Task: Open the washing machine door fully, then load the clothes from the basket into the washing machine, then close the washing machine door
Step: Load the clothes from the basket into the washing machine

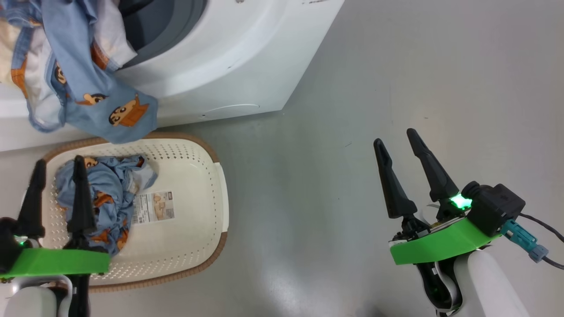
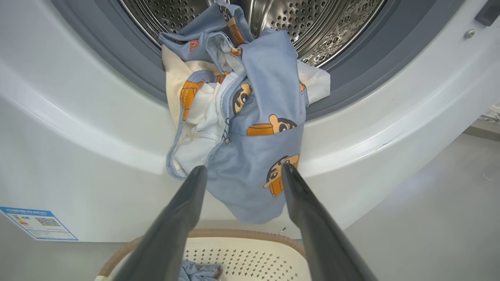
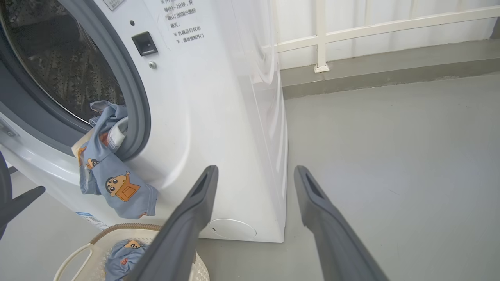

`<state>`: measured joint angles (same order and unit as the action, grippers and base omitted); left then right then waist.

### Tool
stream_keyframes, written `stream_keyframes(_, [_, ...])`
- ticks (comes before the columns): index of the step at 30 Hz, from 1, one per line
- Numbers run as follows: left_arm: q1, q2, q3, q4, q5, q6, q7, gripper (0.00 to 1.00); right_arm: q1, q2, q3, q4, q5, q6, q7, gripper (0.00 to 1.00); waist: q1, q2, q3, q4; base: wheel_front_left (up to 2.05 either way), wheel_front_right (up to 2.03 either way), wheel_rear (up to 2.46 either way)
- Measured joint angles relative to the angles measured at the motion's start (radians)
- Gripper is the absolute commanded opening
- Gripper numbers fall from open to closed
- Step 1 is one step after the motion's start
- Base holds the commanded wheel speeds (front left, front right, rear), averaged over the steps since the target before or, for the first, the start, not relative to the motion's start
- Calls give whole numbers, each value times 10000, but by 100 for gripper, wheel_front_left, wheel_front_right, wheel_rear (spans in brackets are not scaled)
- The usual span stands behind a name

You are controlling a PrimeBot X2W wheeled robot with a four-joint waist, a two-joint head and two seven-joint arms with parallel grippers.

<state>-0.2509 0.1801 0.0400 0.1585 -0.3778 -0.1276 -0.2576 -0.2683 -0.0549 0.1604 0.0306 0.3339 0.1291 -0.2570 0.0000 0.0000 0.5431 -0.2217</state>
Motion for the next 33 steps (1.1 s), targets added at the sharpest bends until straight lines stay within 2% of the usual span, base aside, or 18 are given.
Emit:
stream_keyframes(14, [-331, -186, -504, 1365, 25, 0, 8, 100, 7, 2, 146, 19, 0, 0, 0, 100, 0, 0, 26, -76, 0, 0, 0])
stream_keyframes(25, [-2649, -6, -1197, 3935, 159, 0, 10, 100, -37, 2, 272, 8, 2, 0, 0, 100, 0, 0, 311, -148, 0, 0, 0])
stream_keyframes(33, [-4041, 163, -1386, 5122, 48, 0, 8, 100, -61, 2, 449, -23, 94, 0, 0, 100, 0, 0, 507, -355, 0, 0, 0])
